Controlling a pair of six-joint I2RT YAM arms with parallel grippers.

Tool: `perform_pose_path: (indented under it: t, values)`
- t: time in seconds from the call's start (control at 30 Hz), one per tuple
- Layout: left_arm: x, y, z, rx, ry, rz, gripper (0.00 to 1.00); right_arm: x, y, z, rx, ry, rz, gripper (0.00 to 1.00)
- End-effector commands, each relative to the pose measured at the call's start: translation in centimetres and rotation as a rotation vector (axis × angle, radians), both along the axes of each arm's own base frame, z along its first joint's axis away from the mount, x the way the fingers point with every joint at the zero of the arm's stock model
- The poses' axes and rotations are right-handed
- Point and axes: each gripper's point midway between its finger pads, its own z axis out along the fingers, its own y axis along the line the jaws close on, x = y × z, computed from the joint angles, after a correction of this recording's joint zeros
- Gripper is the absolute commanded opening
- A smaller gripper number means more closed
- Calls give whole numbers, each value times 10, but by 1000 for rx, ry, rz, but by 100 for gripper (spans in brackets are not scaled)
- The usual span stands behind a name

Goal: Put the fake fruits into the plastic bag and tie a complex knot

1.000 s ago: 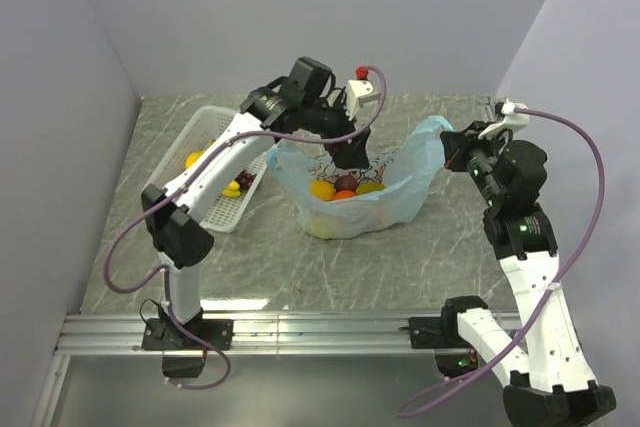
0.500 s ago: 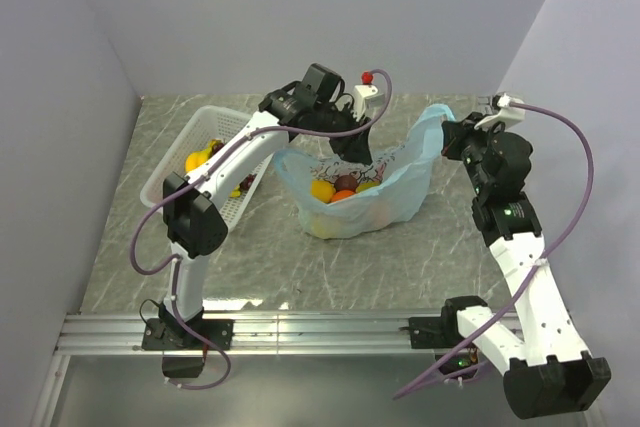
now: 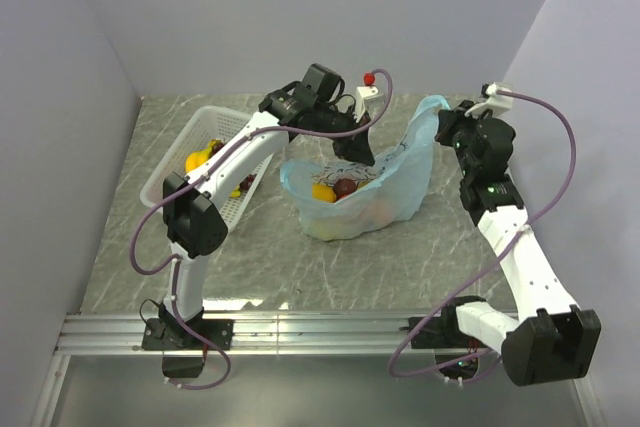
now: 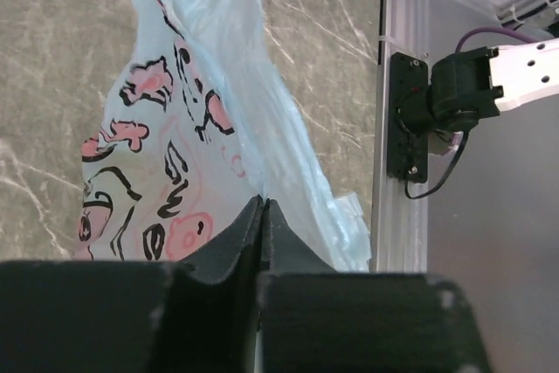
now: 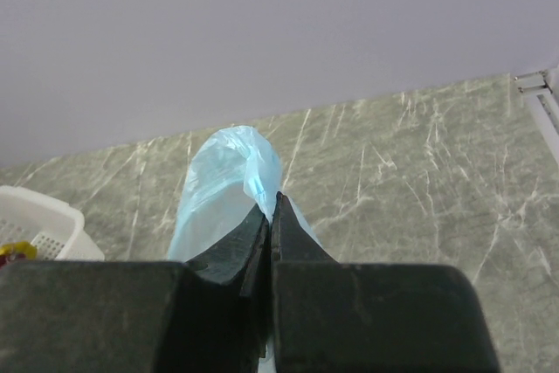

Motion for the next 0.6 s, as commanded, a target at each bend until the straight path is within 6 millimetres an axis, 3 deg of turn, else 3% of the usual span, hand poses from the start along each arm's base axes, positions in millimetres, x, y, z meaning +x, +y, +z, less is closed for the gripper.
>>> perform_pose_path:
  t: [0.0, 0.1, 0.13, 0.23, 0.33, 0.57]
  values:
    - [-13, -2, 6, -22, 30, -49, 9, 11, -3, 22, 14, -84, -24, 0]
    - [-9, -4, -3, 7, 52, -21, 32, 15, -1, 23, 22, -87, -18, 0]
    - [-10, -4, -4, 9, 58, -20, 47, 16, -1, 24, 26, -92, -16, 0]
    - [-12, -6, -7, 11, 74, -13, 65, 18, 0, 24, 27, -92, -11, 0]
    - [-16, -8, -9, 9, 96, -26, 71, 18, 2, 21, 25, -88, -4, 0]
    - [-23, -17, -16, 20, 112, -41, 74, 22, 3, 19, 24, -89, 1, 0]
